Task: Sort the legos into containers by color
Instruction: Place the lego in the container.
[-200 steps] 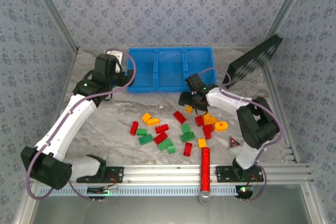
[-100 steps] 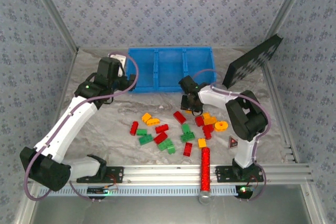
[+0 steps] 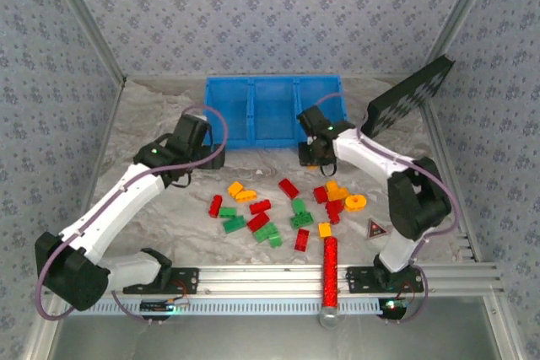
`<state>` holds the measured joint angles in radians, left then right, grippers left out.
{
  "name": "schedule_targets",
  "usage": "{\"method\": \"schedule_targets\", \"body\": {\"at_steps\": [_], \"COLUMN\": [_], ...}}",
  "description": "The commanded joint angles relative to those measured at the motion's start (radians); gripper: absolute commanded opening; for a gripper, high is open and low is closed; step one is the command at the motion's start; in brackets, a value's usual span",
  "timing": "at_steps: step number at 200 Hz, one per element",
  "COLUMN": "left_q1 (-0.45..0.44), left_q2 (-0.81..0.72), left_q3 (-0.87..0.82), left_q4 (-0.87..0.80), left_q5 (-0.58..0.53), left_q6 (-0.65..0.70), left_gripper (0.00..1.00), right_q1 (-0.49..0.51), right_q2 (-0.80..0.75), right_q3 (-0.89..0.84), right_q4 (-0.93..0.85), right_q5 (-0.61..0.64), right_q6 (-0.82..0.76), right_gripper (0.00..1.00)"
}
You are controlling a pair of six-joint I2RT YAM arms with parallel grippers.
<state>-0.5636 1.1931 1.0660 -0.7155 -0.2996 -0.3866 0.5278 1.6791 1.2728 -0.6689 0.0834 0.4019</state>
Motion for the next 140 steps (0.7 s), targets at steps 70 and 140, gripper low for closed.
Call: {"method": "schedule_targets", "body": {"at_steps": [70,140], "left_q1": [-0.305,-0.432], "left_q2": [0.205,0.448], "left_q3": [0.026,0.173], "left_q4": [0.055,0.030], "left_q5": [0.064,0.127], "left_q6": [-0.535,-0.776], "left_gripper": [0.99,0.98], "right_q1": [-0.167,-0.184], "right_q2": [0.072,0.289], "right_q3": [0.191,0.319], "right_q4": [0.111,0.176], "right_q5": [0.050,0.038], "right_q6": [-0.227,-0.263], "right_gripper": [0.32,0.31]}}
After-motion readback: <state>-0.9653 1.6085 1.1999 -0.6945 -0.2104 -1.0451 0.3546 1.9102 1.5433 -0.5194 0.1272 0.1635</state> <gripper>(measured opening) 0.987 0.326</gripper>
